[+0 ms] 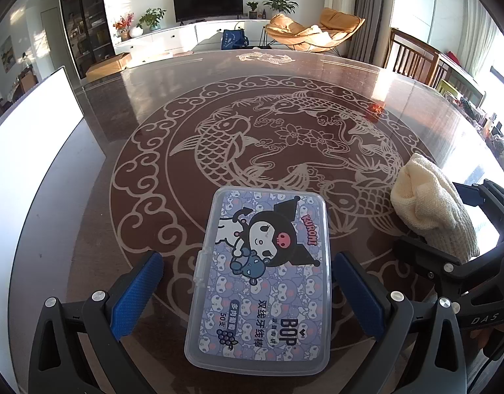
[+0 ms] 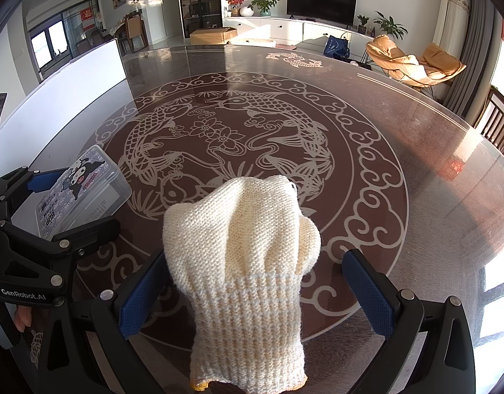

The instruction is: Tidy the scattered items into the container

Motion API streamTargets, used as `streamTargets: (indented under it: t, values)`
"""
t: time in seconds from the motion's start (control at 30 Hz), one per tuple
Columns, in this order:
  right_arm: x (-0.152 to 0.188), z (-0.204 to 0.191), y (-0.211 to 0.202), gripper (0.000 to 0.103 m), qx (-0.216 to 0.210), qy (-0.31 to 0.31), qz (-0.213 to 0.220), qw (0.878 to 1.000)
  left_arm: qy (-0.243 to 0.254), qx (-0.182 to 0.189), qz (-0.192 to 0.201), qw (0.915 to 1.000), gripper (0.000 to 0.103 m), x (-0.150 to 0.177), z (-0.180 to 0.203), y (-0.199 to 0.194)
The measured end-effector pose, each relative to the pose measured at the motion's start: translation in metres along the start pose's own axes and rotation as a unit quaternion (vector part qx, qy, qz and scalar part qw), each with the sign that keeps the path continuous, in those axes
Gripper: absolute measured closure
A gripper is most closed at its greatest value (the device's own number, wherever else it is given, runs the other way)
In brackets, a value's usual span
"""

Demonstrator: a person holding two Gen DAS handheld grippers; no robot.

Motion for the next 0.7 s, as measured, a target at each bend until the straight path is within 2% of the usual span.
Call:
streamTargets:
  t: [0.07,0.13,0.33,0.47,0.53,0.57,0.6,0.63,0.7]
  values:
    - [0.000,-0.001,0.000,0.000,-0.007,-0.009,-0.007,1.000,0.001,0.000,-0.002,1.0000,0.000,-0.001,-0.002,0.000]
    - [0.001,-0.001,0.000,0.000,-0.021,-0.022,-0.032,0.999,-0.005,-0.009,-0.021,0.9997,0.000,0.000,-0.003,0.000]
    - [0.003,0.005,0.001,0.000,-0.069,-0.007,-0.109,0.992,0.005,-0.023,-0.134,0.9906,0.000,-0.005,0.001,0.011]
    - [0.001,0.008,0.002,0.001,-0.084,-0.009,-0.140,0.986,0.015,-0.022,-0.154,0.9878,0.000,-0.005,0.002,0.012]
    - [-0.004,0.010,0.002,0.014,-0.072,-0.024,-0.148,0.986,0.026,-0.015,-0.154,0.9876,0.000,-0.004,0.004,0.012]
    - [-0.006,0.012,0.001,0.041,-0.052,-0.040,-0.149,0.987,0.034,-0.010,-0.147,0.9884,0.002,-0.004,0.004,0.010]
    - [-0.009,0.012,-0.002,0.067,-0.051,-0.044,-0.147,0.987,0.044,-0.002,-0.129,0.9906,0.027,-0.007,0.006,0.005]
    - [-0.012,0.012,-0.006,0.067,-0.058,-0.037,-0.146,0.987,0.053,0.006,-0.114,0.9921,0.042,-0.011,0.008,0.000]
    - [-0.016,0.014,-0.015,0.068,-0.057,-0.038,-0.137,0.988,0.053,0.014,-0.107,0.9928,0.042,-0.014,0.007,-0.006]
Point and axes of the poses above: each gripper's, at about its wrist camera, not at the fingertips, and y roughly the way its jaws point, z to its right, x to its underside, the point moved 10 cm from there along y, roughly the way its jaws point, and after that the axes turned 10 degrees about -y, right-handed, at the moved point
